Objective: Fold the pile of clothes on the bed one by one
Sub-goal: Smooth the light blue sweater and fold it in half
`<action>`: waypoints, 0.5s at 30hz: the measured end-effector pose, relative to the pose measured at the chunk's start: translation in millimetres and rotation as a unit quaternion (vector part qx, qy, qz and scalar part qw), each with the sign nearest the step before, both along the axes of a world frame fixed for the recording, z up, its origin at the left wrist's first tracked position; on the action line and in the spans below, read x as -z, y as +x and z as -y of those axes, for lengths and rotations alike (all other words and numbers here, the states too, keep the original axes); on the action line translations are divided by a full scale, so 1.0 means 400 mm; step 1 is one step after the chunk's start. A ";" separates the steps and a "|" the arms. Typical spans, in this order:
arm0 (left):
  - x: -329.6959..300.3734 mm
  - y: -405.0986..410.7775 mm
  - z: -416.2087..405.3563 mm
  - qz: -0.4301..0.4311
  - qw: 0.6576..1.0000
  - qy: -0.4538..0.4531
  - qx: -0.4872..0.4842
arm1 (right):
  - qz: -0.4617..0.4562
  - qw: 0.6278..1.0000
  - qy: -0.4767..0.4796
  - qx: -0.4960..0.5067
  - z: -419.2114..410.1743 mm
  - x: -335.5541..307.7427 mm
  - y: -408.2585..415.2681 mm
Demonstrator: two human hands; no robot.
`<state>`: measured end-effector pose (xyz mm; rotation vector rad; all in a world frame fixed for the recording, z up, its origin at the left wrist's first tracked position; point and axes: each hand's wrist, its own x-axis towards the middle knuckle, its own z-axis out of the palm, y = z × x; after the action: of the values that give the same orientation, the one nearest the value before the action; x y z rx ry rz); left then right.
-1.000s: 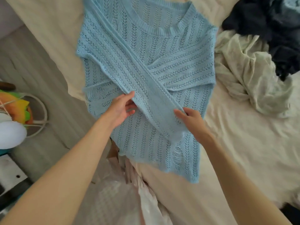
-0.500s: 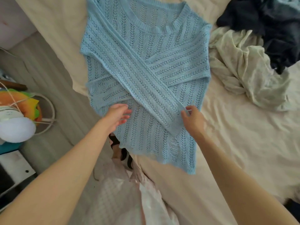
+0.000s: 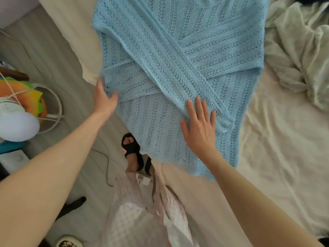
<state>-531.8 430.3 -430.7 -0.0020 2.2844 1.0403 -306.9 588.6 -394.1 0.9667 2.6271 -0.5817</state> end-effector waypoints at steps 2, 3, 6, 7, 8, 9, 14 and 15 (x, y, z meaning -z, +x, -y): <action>0.025 -0.003 0.010 0.001 1.000 0.012 -0.013 | -0.017 1.000 -0.002 0.002 0.008 0.014 0.006; 0.039 -0.005 0.022 0.012 1.000 0.004 -0.023 | -0.030 1.000 -0.004 0.003 0.013 0.016 0.013; 0.067 -0.002 0.079 0.066 0.997 -0.029 -0.013 | -0.046 0.999 -0.008 0.008 0.024 0.013 0.045; 0.071 0.003 0.100 0.075 0.996 -0.045 0.008 | -0.046 0.999 -0.008 0.016 0.027 0.009 0.059; 0.070 0.011 0.119 0.083 0.995 -0.055 0.023 | -0.045 0.999 -0.007 0.027 0.030 0.003 0.074; 0.066 0.019 0.136 0.089 0.994 -0.058 0.028 | -0.040 0.998 -0.004 0.039 0.034 -0.005 0.090; 0.027 0.014 0.151 0.070 0.997 -0.007 0.027 | -0.047 0.988 0.033 0.142 0.054 -0.029 0.160; 0.022 0.005 0.140 0.067 0.997 0.002 0.035 | -0.057 0.983 0.047 0.166 0.054 -0.029 0.171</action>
<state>-529.7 374.2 -439.6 0.0097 2.1454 0.9787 -238.5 567.0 -382.5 1.4592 2.6286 -0.6082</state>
